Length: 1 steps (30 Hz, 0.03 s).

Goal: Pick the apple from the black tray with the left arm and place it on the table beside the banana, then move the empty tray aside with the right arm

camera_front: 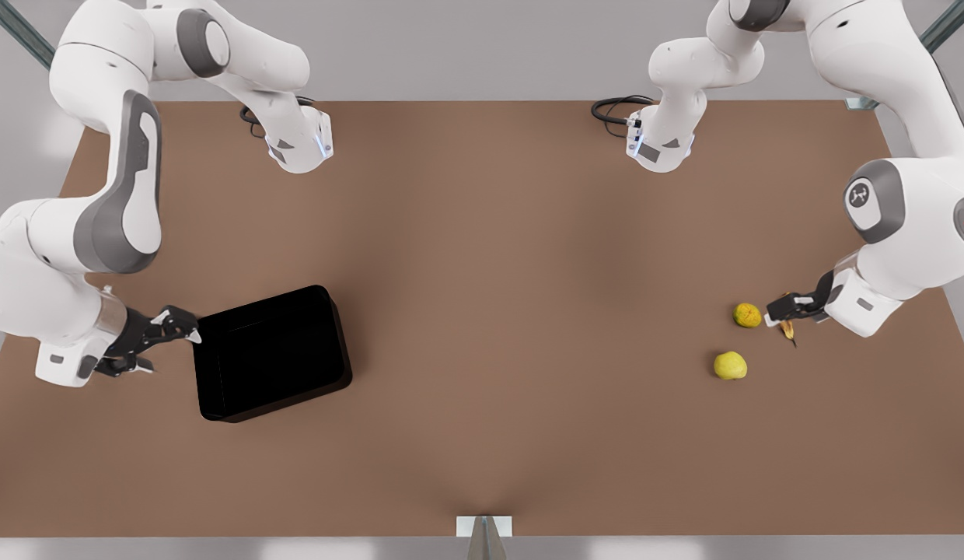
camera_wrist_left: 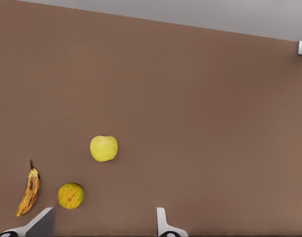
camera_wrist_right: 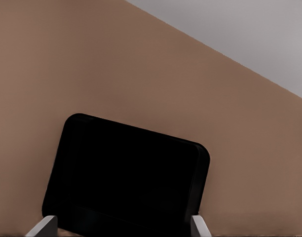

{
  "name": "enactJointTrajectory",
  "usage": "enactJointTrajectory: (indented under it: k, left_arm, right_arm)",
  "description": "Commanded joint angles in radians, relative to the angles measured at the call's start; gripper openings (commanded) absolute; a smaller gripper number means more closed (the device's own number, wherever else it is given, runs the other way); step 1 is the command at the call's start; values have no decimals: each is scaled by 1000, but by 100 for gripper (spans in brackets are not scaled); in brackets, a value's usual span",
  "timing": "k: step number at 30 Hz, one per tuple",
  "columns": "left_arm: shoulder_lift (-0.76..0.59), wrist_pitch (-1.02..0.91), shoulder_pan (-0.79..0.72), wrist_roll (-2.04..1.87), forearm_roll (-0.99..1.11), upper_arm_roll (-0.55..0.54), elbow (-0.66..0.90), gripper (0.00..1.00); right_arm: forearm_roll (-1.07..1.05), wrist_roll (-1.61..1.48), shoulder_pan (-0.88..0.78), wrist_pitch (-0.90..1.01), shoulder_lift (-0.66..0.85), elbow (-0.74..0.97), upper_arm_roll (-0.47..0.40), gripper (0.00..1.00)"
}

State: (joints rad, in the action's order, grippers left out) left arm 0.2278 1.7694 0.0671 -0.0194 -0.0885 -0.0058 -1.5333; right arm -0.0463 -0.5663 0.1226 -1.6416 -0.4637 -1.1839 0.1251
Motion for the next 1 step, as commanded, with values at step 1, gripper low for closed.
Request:
enactJointTrajectory:
  k: [1]
  left_arm:
    - [-1, -42, 0, 61, 3, 0, 1, 100]
  right_arm:
    - [60, 166, 6, 63, 2, 1, 11, 100]
